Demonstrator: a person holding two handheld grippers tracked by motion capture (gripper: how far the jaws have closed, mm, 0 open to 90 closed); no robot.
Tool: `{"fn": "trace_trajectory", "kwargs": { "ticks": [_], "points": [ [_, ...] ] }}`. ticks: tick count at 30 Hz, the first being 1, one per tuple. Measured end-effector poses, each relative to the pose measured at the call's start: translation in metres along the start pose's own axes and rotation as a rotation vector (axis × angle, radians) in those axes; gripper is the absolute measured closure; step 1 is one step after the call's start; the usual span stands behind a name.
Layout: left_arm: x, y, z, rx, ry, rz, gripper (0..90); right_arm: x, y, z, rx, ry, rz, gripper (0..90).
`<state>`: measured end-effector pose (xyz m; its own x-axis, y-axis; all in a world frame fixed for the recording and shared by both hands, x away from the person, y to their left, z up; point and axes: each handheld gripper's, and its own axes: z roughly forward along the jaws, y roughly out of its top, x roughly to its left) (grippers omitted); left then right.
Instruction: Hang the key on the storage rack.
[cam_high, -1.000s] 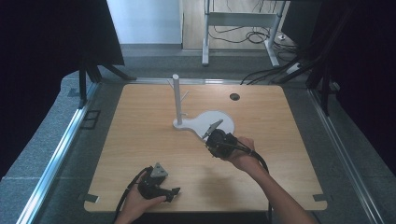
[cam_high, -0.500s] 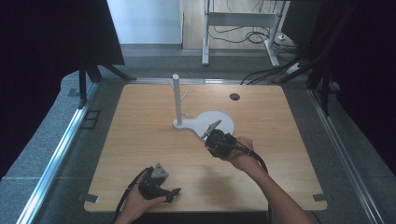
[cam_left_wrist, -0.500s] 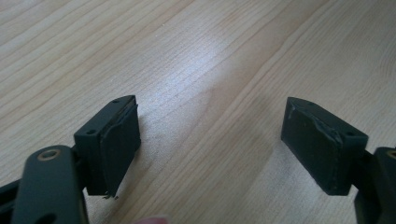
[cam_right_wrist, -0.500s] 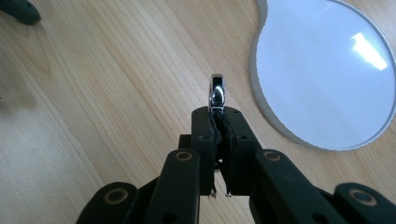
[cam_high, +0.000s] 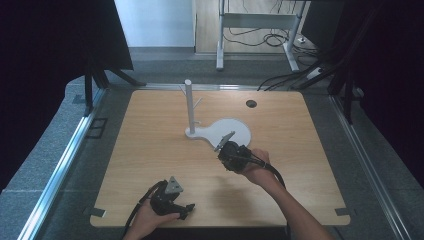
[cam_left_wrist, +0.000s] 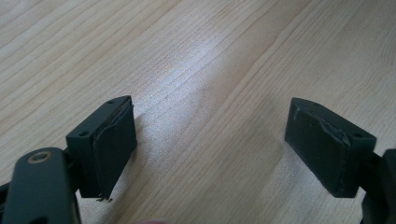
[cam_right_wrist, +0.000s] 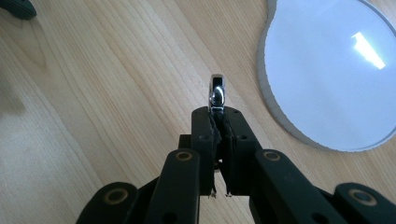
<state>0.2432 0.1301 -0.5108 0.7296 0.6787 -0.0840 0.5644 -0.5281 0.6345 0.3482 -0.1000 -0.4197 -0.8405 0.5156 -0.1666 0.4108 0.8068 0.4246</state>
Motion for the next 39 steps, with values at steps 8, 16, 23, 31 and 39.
{"fn": "trace_trajectory", "kwargs": {
  "ticks": [8, 16, 23, 31, 39],
  "points": [
    [0.000, 0.000, 0.000, 0.001, 0.001, 0.002, 16.9, 0.003, 0.000, 0.003, 0.005, 0.001, -0.007, 83.9],
    [-0.005, 0.001, 0.003, 0.004, 0.018, 0.028, 15.2, 0.007, -0.004, 0.012, 0.017, 0.010, -0.010, 83.9],
    [-0.005, 0.001, 0.003, 0.006, 0.019, 0.032, 15.1, 0.007, -0.005, 0.013, 0.020, 0.012, -0.008, 83.9],
    [-0.005, 0.001, 0.003, 0.007, 0.020, 0.034, 15.1, 0.005, -0.002, 0.012, 0.012, 0.010, -0.013, 84.0],
    [-0.005, 0.001, 0.003, 0.002, 0.015, 0.030, 15.1, -0.002, 0.006, 0.009, 0.005, 0.006, -0.001, 83.9]
  ]
}}
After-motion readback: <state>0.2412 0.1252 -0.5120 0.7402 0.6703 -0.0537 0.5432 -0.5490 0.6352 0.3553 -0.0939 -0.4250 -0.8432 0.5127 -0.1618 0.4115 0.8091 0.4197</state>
